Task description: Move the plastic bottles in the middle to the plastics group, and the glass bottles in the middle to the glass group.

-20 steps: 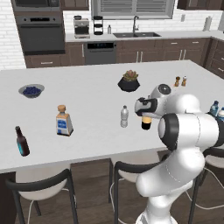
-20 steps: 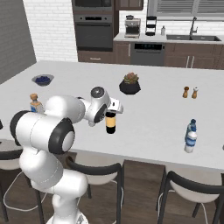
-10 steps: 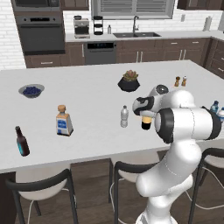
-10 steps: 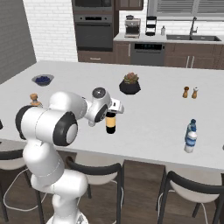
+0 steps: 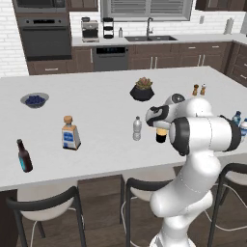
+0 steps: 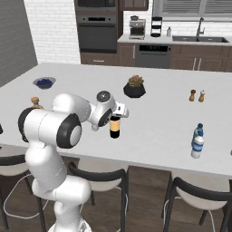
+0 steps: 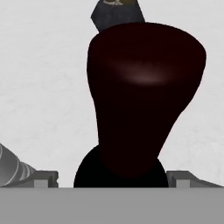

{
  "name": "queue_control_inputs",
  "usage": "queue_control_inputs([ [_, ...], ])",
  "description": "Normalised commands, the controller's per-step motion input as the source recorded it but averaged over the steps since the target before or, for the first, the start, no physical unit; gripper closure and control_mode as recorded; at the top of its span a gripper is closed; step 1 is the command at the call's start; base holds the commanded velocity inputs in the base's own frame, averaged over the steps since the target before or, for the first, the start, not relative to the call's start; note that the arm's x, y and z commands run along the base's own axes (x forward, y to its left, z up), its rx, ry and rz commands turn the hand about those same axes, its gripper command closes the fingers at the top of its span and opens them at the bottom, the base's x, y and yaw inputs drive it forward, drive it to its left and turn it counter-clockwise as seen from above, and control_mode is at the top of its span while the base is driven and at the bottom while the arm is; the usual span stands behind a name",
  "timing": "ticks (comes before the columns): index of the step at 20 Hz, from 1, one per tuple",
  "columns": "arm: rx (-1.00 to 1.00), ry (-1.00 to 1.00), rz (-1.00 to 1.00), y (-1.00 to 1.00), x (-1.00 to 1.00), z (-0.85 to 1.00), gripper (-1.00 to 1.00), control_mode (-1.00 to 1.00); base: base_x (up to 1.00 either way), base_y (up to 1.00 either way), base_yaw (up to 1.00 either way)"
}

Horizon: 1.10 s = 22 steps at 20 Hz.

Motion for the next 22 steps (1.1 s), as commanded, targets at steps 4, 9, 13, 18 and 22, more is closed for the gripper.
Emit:
queue_control_inputs([
  [4, 0.00, 0.00, 0.00, 0.00, 0.00, 0.00, 1.00, -1.00, 0.00, 0.00, 0.00],
  [9, 0.00, -0.03, 0.00, 0.00, -0.14, 0.02, 1.00, -1.00, 0.00, 0.00, 0.00],
  [13, 0.00, -0.06, 0.00, 0.00, -0.72, 0.22, 1.00, -1.00, 0.00, 0.00, 0.00],
  [18, 0.00, 0.00, 0.00, 0.01, -0.99, 0.36, 1.00, -1.00, 0.00, 0.00, 0.00],
  [22, -0.01, 0.00, 0.03, 0.28, -0.75, 0.52, 1.00, -1.00, 0.00, 0.00, 0.00],
])
